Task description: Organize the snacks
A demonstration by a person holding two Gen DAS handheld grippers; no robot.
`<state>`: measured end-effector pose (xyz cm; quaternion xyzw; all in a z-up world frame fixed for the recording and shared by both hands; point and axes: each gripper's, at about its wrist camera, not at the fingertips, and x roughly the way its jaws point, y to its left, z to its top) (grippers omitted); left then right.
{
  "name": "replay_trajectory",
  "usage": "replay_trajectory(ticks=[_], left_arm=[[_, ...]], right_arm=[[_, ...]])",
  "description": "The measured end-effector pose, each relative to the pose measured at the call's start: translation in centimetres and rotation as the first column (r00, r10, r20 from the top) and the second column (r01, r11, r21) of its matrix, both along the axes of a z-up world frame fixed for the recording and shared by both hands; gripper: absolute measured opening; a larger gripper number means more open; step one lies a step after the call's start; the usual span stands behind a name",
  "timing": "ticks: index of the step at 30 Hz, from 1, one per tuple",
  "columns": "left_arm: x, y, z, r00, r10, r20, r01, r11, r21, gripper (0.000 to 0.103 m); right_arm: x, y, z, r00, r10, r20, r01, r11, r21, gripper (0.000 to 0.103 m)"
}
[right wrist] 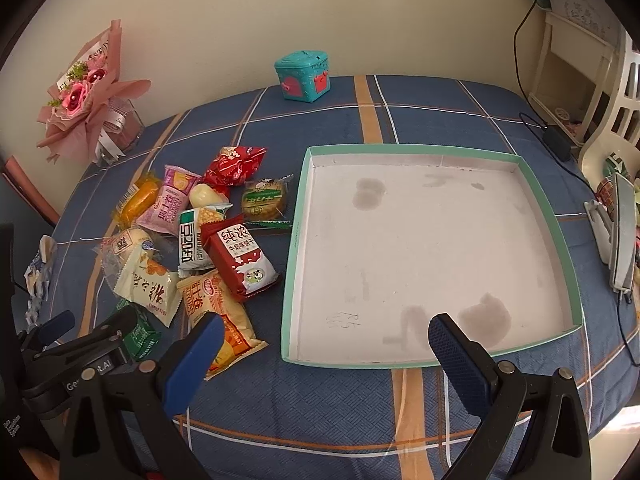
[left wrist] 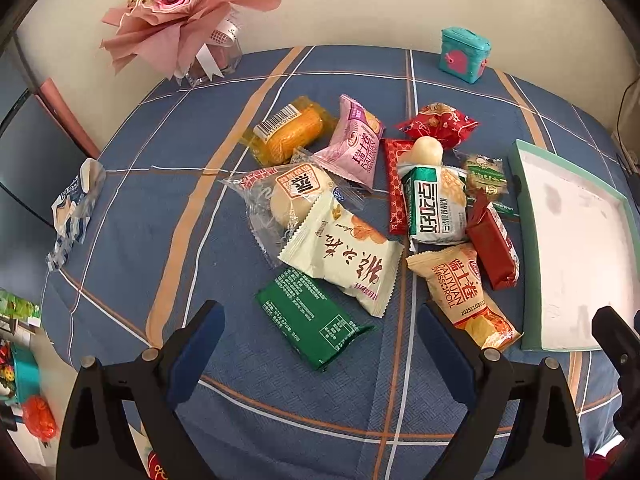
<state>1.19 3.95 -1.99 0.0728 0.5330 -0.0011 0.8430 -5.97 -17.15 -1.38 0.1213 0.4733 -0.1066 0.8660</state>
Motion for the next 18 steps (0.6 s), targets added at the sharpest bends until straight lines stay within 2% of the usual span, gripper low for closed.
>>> replay_trajectory(ticks=[18], left_arm=[[0.0, -0.07, -0.09, 1.0, 0.01, -0.006, -0.01, 1.0, 0.015, 0.097]], right_arm=[[0.24, 0.43, 0.16, 1.0, 0.017, 0.004, -0.017, 1.0, 0.008, 0.103]])
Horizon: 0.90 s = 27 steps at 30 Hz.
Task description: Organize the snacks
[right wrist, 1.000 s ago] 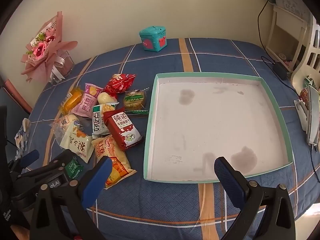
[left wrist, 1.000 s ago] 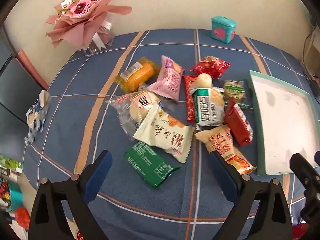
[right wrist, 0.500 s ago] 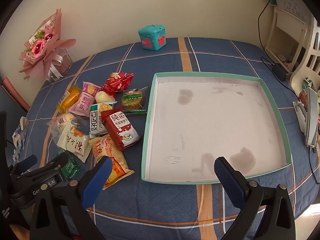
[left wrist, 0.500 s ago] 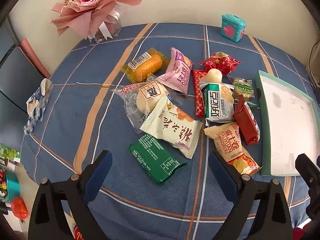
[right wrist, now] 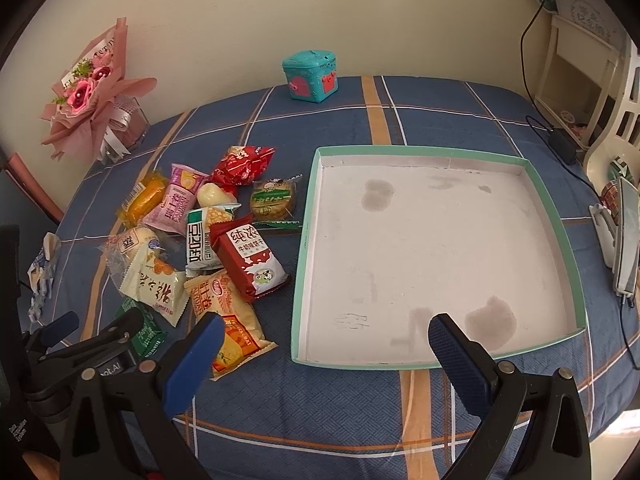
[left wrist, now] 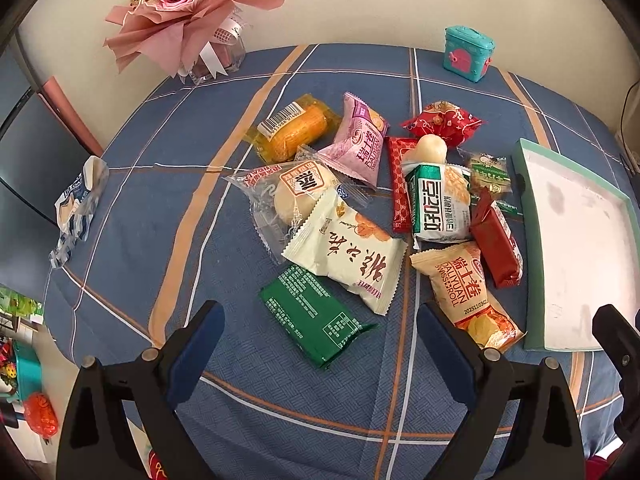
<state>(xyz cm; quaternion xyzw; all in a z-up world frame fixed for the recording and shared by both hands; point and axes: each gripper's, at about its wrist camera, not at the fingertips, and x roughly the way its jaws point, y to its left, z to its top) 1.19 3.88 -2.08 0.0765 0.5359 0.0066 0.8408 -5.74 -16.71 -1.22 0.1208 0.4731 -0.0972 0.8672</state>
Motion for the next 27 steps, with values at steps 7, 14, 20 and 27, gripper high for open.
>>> replay_trajectory(ticks=[7, 14, 20, 27], left_arm=[[-0.04, 0.0, -0.07, 1.0, 0.006, -0.001, -0.006, 1.0, -0.002, 0.097], [-0.08, 0.04, -0.07, 1.0, 0.007, -0.001, -0.007, 1.0, -0.004, 0.097], [-0.14, 0.07, -0.03, 1.0, 0.011, 0.001, -0.011, 1.0, -0.006, 0.097], [-0.03, 0.09, -0.12, 1.0, 0.016, -0.005, -0.016, 1.0, -0.015, 0.097]], right_arm=[[-0.01, 0.0, -0.01, 1.0, -0.003, 0.002, 0.003, 1.0, 0.0, 0.103], [-0.01, 0.01, 0.03, 1.0, -0.004, 0.003, 0.004, 1.0, -0.003, 0.103], [0.1, 0.2, 0.06, 1.0, 0.0, 0.005, 0.0, 1.0, -0.008, 0.103], [0.18, 0.3, -0.03, 1.0, 0.002, 0.001, -0.002, 1.0, -0.012, 0.103]])
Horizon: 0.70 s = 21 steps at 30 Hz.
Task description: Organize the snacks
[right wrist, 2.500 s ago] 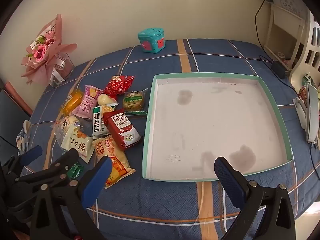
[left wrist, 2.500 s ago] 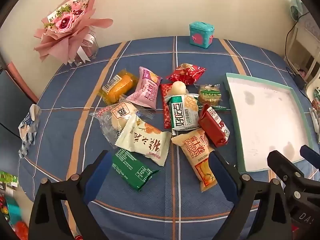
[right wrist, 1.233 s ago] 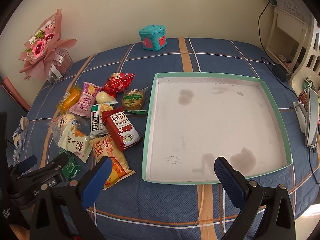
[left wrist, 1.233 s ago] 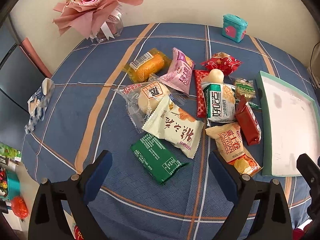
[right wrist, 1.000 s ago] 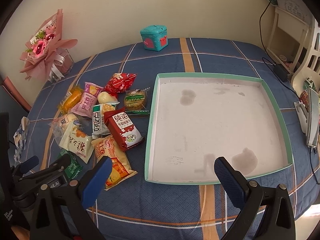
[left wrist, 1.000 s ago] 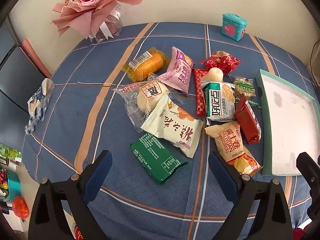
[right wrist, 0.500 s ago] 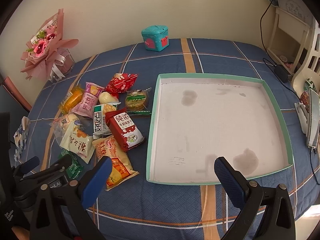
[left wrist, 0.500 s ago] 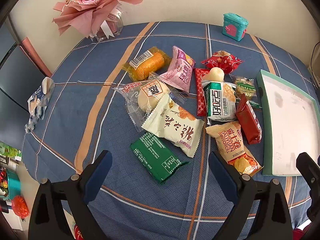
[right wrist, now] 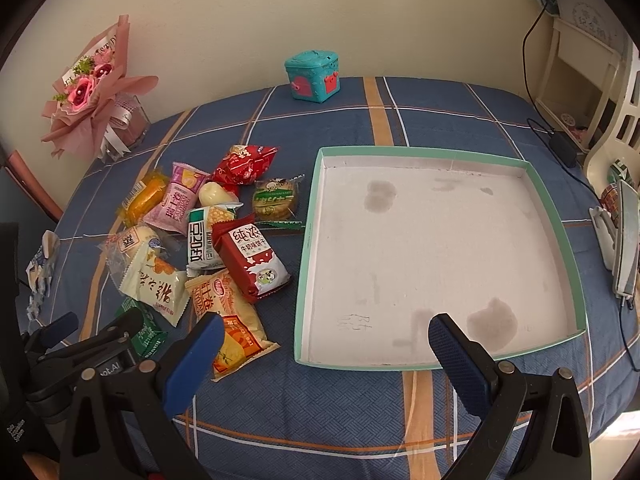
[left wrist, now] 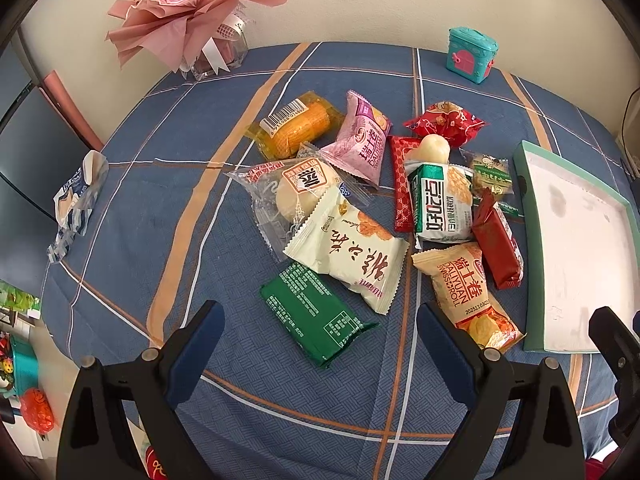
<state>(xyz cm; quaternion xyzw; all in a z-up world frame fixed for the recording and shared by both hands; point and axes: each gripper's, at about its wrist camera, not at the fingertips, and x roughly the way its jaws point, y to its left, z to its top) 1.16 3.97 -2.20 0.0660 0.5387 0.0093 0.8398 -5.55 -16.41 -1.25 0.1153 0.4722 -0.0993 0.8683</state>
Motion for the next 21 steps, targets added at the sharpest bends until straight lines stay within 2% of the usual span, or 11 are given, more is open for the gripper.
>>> replay_trajectory(ticks=[17, 21], left_arm=[[0.1, 0.6, -0.5, 1.0, 0.022, -0.019, -0.023, 0.999, -0.035, 0.097], [0.3, 1.2, -0.5, 0.999, 0.041, -0.022, -0.043, 0.997, -0.067, 0.097]], right_arm=[[0.4, 0.8, -0.3, 1.0, 0.017, -0.01, -0.017, 1.0, -0.006, 0.103], [0.7, 1.4, -0.4, 0.999, 0.037, -0.019, -0.037, 0.999, -0.011, 0.103]])
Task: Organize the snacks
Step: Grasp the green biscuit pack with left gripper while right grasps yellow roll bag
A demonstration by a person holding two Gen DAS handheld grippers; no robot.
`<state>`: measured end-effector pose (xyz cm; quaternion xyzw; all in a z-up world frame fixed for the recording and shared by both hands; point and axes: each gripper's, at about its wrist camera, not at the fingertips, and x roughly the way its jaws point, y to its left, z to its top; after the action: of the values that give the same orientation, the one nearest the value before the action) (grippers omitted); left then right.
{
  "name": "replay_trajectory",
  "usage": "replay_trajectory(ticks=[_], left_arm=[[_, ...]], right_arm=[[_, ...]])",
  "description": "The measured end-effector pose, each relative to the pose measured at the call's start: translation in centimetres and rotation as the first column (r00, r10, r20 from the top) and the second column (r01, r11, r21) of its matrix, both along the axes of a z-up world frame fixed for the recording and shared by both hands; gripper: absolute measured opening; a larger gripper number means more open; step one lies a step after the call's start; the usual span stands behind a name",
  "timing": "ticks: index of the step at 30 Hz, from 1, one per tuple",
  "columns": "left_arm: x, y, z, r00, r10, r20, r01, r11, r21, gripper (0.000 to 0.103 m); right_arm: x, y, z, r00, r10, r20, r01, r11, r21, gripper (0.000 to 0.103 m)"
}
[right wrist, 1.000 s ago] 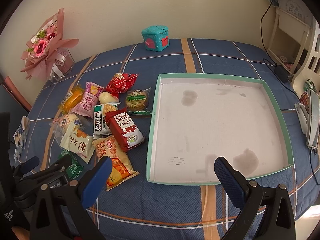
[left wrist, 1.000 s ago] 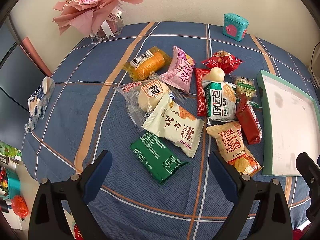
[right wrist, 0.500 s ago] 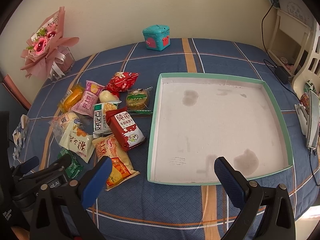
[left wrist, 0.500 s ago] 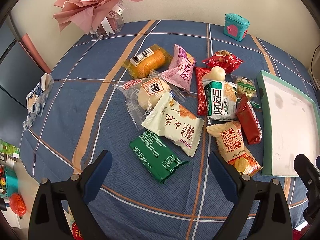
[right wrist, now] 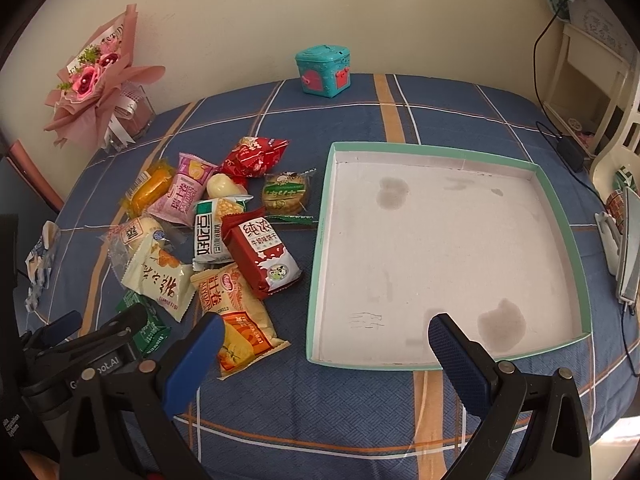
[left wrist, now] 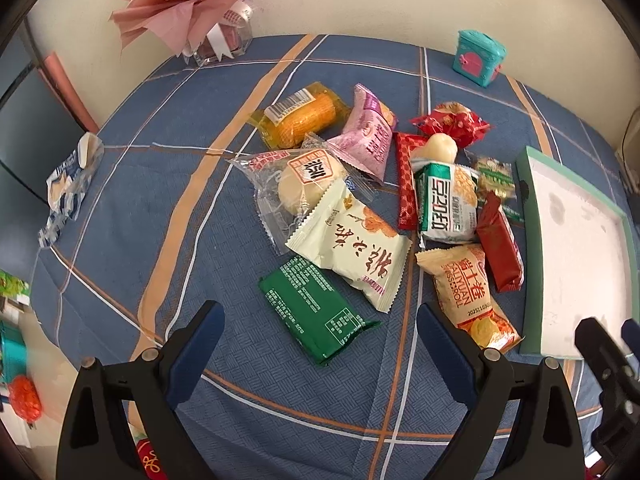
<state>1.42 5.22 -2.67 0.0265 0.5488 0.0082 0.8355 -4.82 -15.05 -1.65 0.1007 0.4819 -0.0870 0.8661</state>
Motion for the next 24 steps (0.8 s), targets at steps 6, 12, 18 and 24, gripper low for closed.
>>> replay_trajectory(ticks=[6, 12, 18, 24], left_arm=[[0.7, 1.8, -0.8, 0.998, 0.06, -0.03, -0.06, 0.998, -0.018, 0.097], [2.1, 3.2, -2.5, 0.99, 0.106, -0.096, -0.111, 0.993, -0.046, 0.088], [3.1, 3.7, -4.2, 0.982, 0.115, -0.15, -0.127, 0.989, -0.073, 0.076], [3.8, 3.7, -5.1, 0.98, 0.108, -0.168, -0.125, 0.987, -0.099, 0.071]], right_arm=[[1.8, 1.9, -0.8, 0.996, 0.083, -0.033, -0.082, 0.996, 0.018, 0.103], [3.8, 4.1, -3.0, 0.981, 0.173, -0.089, -0.167, 0.984, 0.067, 0.103], [5.3, 5.5, -4.5, 0.971, 0.204, -0.123, -0.201, 0.979, 0.042, 0.099], [6.4, 6.1, -6.3, 0.963, 0.213, -0.164, -0.209, 0.977, 0.044, 0.088]])
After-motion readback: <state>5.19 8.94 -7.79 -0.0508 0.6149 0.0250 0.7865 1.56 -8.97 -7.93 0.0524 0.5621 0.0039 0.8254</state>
